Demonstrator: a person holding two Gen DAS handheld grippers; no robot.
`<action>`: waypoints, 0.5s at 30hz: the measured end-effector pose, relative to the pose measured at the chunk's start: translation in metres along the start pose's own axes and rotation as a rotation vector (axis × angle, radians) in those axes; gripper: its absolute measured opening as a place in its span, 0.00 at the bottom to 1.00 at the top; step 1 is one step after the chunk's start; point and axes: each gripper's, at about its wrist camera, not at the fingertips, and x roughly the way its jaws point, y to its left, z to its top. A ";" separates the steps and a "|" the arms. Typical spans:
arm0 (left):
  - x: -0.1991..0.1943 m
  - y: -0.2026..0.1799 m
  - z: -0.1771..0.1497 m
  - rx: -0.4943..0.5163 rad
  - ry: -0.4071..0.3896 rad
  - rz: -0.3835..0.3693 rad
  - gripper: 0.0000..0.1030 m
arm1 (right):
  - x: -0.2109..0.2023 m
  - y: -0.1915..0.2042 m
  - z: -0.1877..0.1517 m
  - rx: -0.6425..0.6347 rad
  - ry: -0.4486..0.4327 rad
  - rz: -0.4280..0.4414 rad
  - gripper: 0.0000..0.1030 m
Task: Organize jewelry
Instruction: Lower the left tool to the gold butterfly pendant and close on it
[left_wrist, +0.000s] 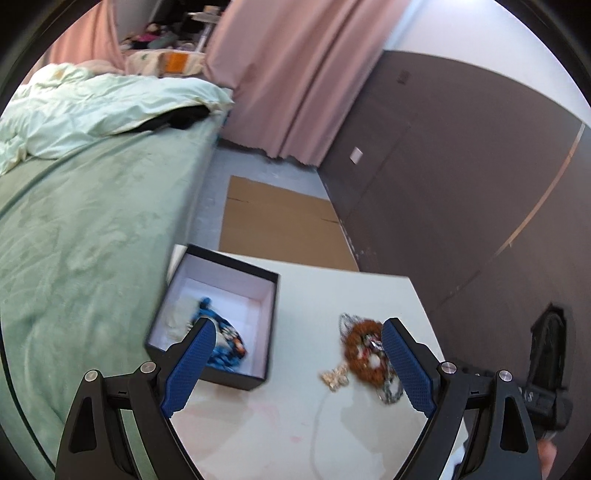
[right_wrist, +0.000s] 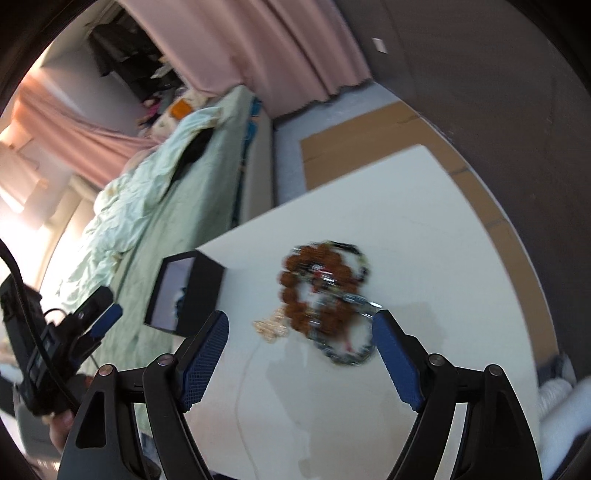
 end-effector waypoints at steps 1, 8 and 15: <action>0.002 -0.005 -0.003 0.014 0.007 -0.006 0.89 | 0.000 -0.007 -0.001 0.018 0.009 -0.008 0.78; 0.014 -0.031 -0.024 0.095 0.062 -0.028 0.72 | -0.003 -0.039 -0.008 0.100 0.042 -0.050 0.78; 0.042 -0.040 -0.043 0.130 0.154 -0.023 0.62 | -0.010 -0.048 -0.007 0.110 0.040 -0.049 0.78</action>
